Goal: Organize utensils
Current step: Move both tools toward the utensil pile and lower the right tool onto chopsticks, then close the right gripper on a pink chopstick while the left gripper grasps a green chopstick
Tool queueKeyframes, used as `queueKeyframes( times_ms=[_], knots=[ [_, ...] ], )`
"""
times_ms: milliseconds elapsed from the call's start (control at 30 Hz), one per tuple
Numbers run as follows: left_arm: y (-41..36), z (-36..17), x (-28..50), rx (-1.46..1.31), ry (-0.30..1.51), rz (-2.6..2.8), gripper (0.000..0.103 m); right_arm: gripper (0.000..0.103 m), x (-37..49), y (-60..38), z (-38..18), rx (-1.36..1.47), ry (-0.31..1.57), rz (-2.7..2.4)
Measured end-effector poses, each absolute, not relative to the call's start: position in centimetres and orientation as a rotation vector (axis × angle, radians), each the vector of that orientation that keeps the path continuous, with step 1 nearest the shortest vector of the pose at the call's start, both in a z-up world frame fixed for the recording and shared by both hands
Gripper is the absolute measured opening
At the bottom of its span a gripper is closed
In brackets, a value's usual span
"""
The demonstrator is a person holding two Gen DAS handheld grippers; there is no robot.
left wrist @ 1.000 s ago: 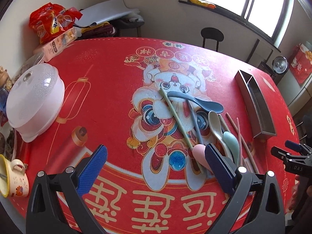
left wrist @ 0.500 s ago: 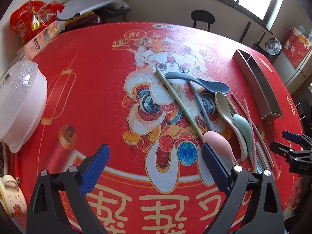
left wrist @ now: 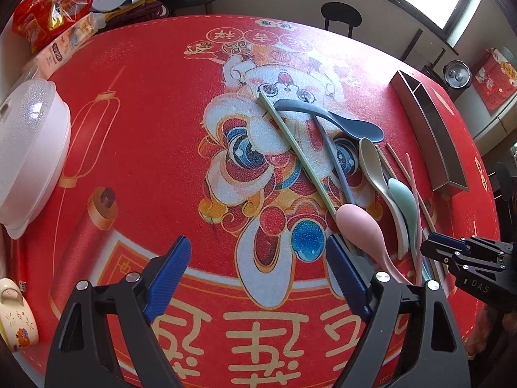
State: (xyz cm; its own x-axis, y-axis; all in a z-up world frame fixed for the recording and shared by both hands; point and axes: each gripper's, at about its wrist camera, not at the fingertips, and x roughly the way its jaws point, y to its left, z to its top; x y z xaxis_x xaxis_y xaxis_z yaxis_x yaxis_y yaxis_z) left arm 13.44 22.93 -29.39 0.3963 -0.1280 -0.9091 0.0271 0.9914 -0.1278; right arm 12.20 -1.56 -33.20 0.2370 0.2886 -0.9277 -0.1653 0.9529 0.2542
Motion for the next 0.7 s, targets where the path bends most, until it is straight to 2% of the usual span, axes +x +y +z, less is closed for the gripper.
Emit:
queueKeyframes(
  times_ms=[267,533,700],
  knots=[
    [23.4,-29.8,13.5,-0.165,1.183,-0.116,0.064,0.014,12.7,-1.1,-34.4,0.062,1.344,0.301],
    [22.1,-30.2,14.1,-0.198,1.211,-0.183,0.041,0.007,13.0,-1.6,-33.9,0.067,1.331,0.308],
    [21.4,-30.7,15.6,-0.24,1.227,-0.204,0.038,0.007,13.3,-2.6,-34.0,0.087,1.324,0.293]
  ],
)
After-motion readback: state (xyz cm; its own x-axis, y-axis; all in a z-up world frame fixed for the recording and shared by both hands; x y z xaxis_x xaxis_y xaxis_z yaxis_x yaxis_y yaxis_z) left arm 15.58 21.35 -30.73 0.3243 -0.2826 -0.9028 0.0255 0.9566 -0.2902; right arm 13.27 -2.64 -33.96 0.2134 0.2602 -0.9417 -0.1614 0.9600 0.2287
